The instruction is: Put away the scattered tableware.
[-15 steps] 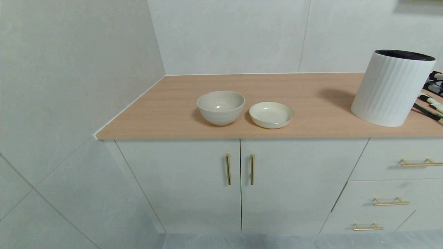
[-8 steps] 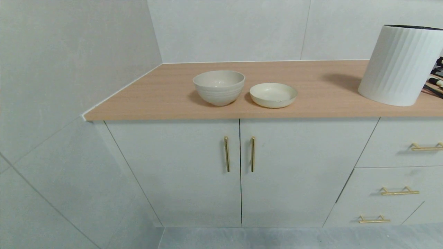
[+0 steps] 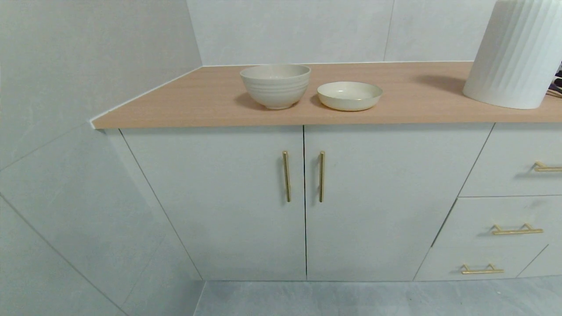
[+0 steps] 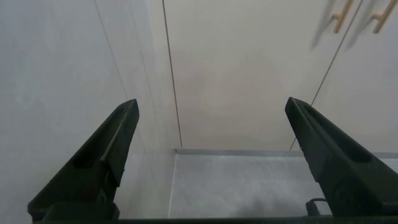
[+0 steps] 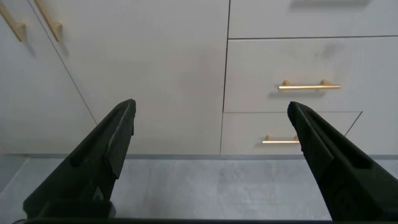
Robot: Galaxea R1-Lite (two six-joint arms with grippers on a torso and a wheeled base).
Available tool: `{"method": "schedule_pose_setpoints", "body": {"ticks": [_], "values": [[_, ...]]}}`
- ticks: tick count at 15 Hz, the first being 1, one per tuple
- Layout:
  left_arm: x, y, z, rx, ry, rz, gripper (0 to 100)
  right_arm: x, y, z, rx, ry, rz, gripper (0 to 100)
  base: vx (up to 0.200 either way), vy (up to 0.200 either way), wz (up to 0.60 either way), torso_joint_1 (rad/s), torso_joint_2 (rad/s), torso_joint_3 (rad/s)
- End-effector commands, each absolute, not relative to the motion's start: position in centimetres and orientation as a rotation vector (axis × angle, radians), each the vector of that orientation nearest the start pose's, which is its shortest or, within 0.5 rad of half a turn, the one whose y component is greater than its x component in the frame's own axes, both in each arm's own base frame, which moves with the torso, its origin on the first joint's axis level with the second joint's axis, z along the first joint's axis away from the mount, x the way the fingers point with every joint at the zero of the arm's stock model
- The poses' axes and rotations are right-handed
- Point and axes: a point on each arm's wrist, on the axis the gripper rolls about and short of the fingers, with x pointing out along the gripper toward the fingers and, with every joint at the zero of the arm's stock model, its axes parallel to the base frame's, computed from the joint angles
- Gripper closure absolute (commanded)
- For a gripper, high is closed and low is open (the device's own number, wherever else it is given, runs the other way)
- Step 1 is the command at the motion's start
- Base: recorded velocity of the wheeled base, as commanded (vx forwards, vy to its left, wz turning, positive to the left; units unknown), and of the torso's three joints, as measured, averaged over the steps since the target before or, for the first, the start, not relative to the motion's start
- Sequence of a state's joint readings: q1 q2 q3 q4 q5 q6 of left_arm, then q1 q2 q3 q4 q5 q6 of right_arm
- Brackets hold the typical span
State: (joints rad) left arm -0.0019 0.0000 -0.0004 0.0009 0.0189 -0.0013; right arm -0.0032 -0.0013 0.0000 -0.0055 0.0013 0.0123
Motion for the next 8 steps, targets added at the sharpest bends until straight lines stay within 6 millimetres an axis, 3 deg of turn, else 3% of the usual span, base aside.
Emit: {"method": "schedule_pose_setpoints", "body": {"ticks": [1,4,7,8], "values": [[-2.28,0.05,7.55,-0.002,0.0,0.018,0,-2.28,0.01,7.61,0.012,-0.006,-0.001,0,0.0,0.0,0.0,0.0,0.0,0.0],[-2.28,0.04,7.55,0.0,0.0,0.017,0,-2.28,0.01,7.61,0.012,-0.006,-0.001,0,0.0,0.0,0.0,0.0,0.0,0.0],[-2.28,0.04,7.55,0.0,0.0,0.017,0,-2.28,0.01,7.6,0.011,-0.005,0.0,0,0.2,0.0,0.0,-0.004,0.0,0.006],[-2.27,0.04,7.55,-0.002,0.002,0.017,0,-2.28,0.01,7.6,0.012,-0.005,-0.002,0,0.0,0.0,0.0,0.0,0.0,0.0]]}}
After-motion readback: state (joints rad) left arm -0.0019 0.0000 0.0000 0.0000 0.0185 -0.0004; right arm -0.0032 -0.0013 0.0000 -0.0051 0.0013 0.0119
